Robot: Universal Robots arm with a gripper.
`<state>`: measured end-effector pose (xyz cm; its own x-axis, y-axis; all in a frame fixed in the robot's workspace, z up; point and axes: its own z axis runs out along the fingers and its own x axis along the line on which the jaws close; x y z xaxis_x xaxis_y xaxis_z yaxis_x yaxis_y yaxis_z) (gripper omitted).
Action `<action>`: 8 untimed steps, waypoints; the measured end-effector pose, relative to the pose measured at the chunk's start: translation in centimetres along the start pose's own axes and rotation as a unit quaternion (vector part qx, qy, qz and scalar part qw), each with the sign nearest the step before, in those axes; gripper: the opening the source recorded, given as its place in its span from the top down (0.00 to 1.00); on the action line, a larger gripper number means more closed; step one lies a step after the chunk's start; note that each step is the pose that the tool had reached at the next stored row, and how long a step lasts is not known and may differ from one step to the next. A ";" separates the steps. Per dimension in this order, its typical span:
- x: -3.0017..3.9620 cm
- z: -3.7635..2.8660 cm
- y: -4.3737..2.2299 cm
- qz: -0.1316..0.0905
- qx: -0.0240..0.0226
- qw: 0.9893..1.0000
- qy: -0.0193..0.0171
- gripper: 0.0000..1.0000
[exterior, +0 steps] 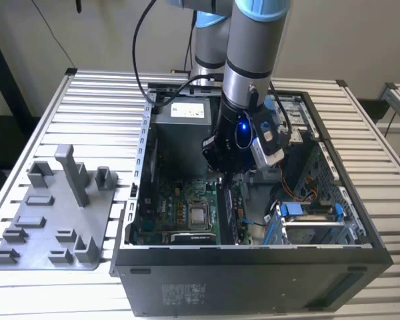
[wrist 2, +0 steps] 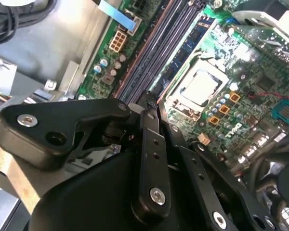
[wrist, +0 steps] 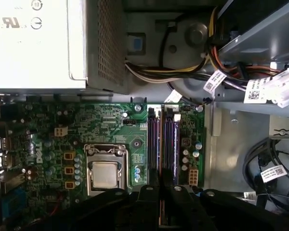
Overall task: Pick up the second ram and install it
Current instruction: 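Insert the second ram into the second slot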
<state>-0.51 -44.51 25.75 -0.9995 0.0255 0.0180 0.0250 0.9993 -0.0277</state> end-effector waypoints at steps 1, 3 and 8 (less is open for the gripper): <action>-0.01 0.11 -0.13 0.000 0.000 1.000 0.001 0.86; -0.05 0.31 -0.42 0.000 -0.002 1.000 0.003 0.86; -0.07 1.00 -0.77 0.000 -0.007 1.000 0.003 0.86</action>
<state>-0.48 -45.30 24.77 -0.9994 0.0256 0.0242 0.0253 0.9996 -0.0132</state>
